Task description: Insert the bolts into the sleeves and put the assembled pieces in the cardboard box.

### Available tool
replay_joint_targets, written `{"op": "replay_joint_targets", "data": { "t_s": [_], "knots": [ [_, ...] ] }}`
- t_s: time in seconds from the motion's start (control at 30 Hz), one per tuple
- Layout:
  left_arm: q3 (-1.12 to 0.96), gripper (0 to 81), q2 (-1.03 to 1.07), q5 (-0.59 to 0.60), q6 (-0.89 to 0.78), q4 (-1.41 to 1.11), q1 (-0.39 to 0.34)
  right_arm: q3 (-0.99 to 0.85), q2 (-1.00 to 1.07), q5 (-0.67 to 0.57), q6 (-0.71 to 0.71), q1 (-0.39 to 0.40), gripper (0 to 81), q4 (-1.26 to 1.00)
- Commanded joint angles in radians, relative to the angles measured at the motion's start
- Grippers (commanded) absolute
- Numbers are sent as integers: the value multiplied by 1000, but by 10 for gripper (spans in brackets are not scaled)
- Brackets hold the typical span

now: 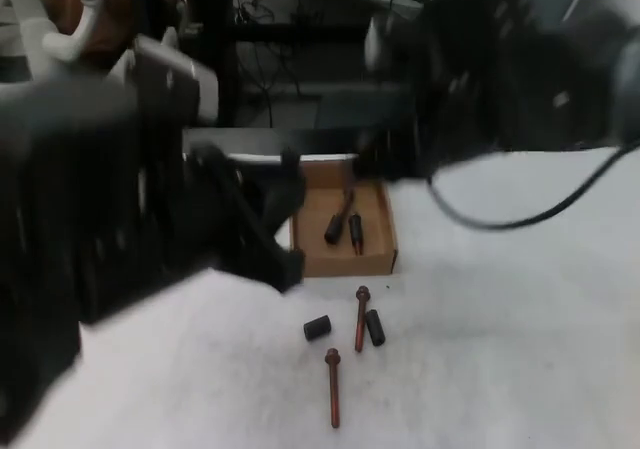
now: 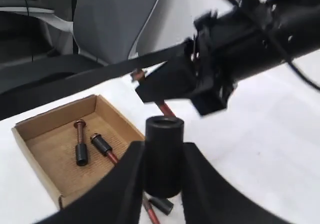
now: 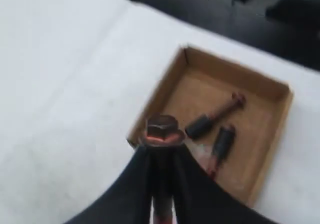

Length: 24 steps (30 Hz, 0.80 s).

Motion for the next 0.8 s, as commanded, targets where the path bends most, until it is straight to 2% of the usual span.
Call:
{"op": "replay_joint_targets", "data": {
  "t_s": [0.0, 0.1, 0.2, 0.33, 0.53, 0.77],
  "knots": [
    [76, 18, -12, -85, -42, -144, -64, -2, -74, -65, -18, 12, 0, -94],
    [135, 18, -12, -140, -42, -207, -134, 56, -149, -139, 14, 30, 0, -240],
    [177, 18, -14, -218, -65, -275, -177, 129, -206, -142, 119, 52, 6, -351],
    [182, 18, -10, -251, -172, -327, -184, 210, -238, -189, 169, 93, 6, -487],
    [182, 18, 17, -243, -193, -415, -184, 253, -239, -193, 181, 172, 6, -562],
    [182, 18, 17, -341, -192, -421, -184, 265, -239, -176, 181, 207, 6, -603]
  ]
}}
